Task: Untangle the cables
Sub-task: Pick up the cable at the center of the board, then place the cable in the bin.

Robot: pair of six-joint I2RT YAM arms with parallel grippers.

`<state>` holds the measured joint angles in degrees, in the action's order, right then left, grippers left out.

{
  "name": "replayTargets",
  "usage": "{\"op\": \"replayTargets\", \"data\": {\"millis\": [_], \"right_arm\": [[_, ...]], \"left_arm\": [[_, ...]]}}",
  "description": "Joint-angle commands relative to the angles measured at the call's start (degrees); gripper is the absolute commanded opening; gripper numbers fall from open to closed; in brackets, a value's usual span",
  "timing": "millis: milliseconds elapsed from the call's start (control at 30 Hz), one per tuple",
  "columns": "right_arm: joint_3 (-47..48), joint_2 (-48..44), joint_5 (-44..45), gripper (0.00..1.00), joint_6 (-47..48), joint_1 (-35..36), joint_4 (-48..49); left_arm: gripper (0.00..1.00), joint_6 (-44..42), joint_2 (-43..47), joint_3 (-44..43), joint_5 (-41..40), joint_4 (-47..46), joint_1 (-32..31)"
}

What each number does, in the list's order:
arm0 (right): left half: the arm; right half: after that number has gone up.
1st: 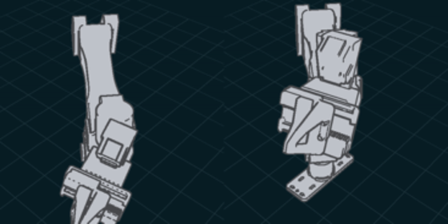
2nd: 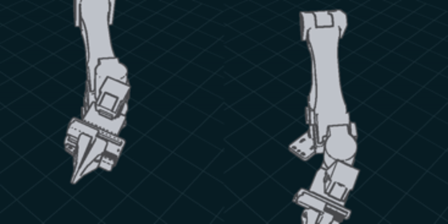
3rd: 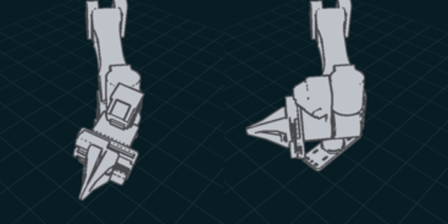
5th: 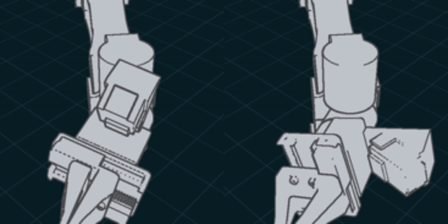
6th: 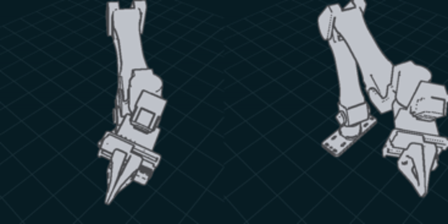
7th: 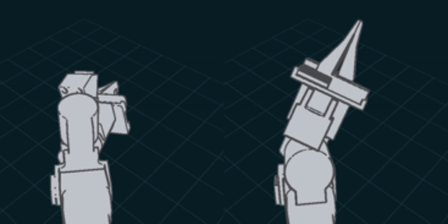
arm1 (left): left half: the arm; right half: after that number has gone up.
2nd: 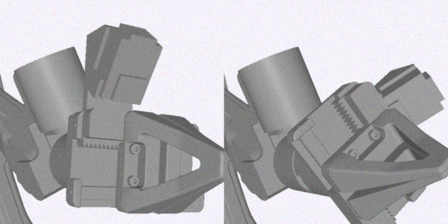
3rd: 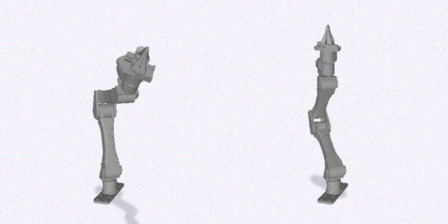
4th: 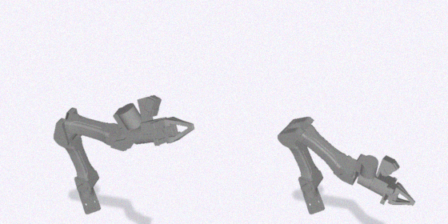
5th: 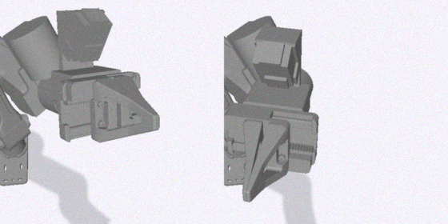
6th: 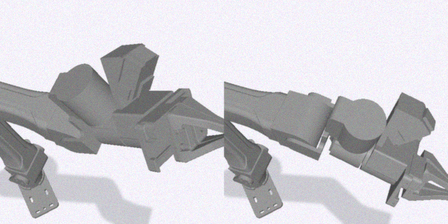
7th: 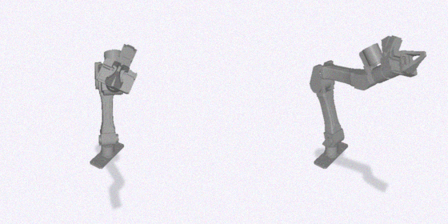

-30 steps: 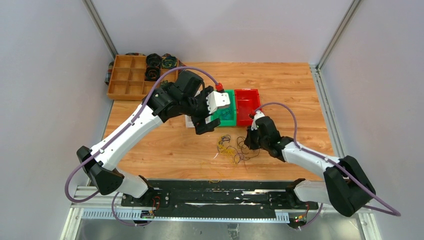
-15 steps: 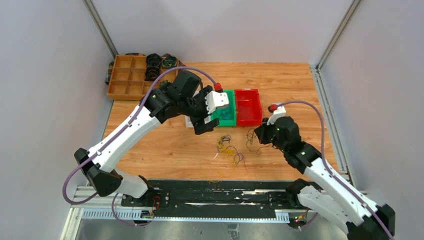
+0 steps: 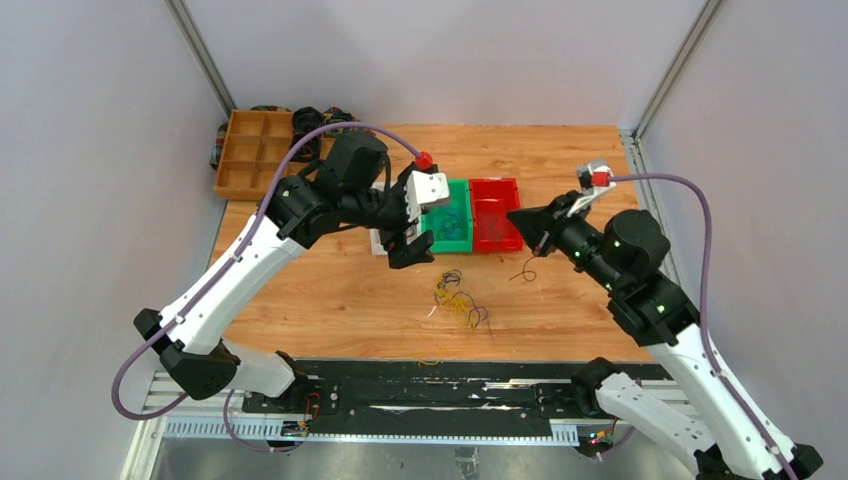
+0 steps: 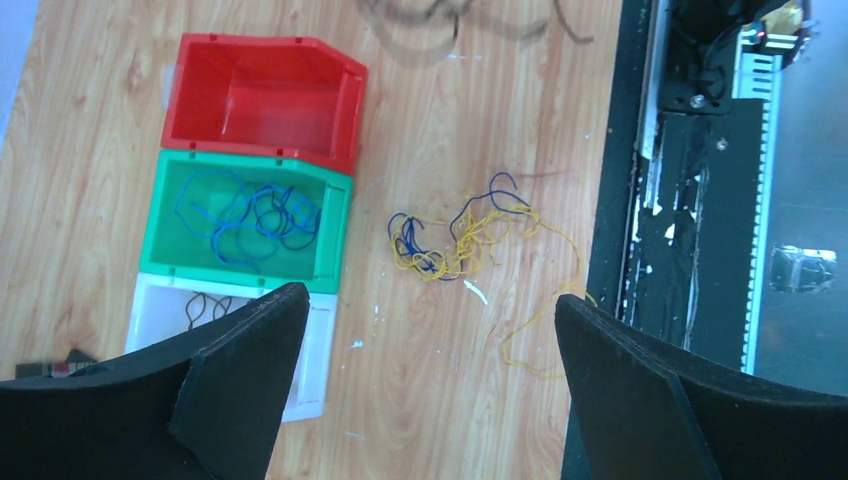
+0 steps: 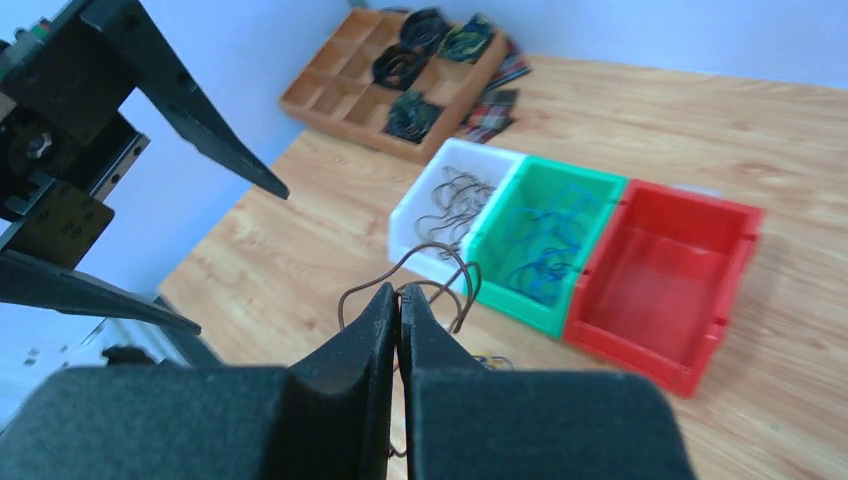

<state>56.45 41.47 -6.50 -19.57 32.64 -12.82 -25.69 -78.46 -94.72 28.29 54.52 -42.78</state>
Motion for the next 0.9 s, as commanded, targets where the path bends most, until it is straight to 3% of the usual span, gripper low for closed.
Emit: {"op": "replayTargets", "data": {"millis": [0,133,233,400,700,867], "right_arm": [[2.08,5.43,-13.64,0.01,-3.38,0.27,2.71],[1.98,9.16,-20.32,0.01,-7.01,1.40,9.94],[3.98,12.62,-20.55,0.01,-6.29,3.32,10.90],[8.34,19.84,-15.83,0.01,-3.79,6.72,12.11],[24.57,40.46,-2.71,0.01,3.48,11.43,9.78],[32.36,51.13,8.43,0.01,6.24,14.64,10.15]], "left_arm": [[0.98,-1.04,1.34,-1.59,3.99,-0.29,0.16],[0.98,-2.92,1.95,-1.78,7.28,-0.29,0.14],[0.99,-3.84,2.21,-1.64,7.23,-0.28,0.16],[0.98,-2.35,2.36,-1.82,-2.34,-0.25,1.27],[0.98,4.92,9.58,5.94,-6.36,-6.21,22.85],[0.98,6.13,15.55,12.42,-14.86,-12.39,27.52]]}}
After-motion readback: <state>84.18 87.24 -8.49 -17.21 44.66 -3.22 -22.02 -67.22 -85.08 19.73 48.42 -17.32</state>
